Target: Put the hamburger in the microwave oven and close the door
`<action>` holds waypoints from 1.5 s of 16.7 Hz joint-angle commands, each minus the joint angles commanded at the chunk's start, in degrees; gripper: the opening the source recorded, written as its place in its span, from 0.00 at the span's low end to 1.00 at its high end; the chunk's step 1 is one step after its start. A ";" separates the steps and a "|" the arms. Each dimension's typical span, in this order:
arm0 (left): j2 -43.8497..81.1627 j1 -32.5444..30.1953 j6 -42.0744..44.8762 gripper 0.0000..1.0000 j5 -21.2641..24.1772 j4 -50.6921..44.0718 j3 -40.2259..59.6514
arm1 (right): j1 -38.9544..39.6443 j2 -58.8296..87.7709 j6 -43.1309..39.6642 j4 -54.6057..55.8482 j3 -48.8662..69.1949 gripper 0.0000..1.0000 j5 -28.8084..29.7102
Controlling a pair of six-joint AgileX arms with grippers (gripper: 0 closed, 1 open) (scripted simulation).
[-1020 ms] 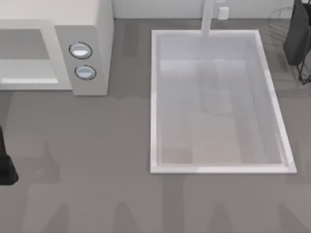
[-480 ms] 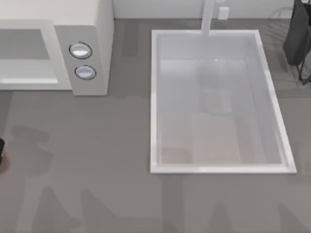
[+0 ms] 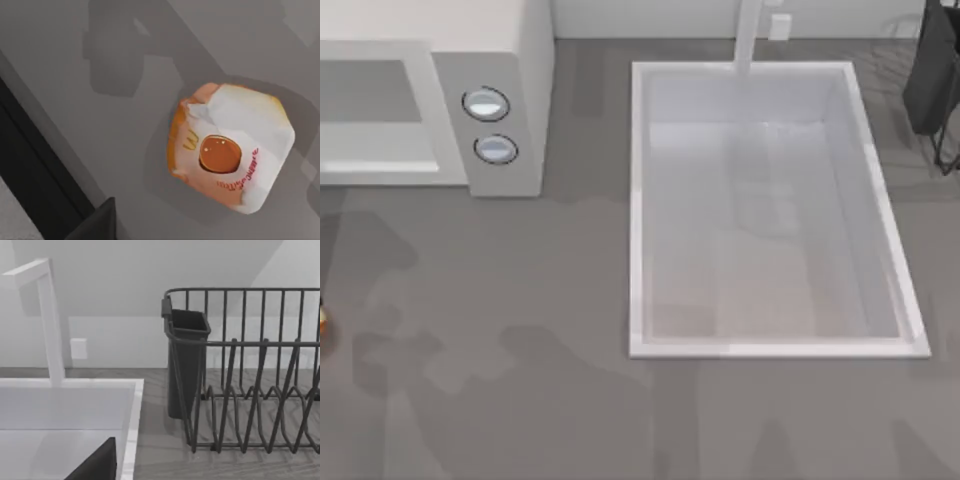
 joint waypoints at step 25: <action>29.54 1.48 21.21 1.00 0.22 -3.40 9.63 | 0.00 0.00 0.00 0.00 0.00 1.00 0.00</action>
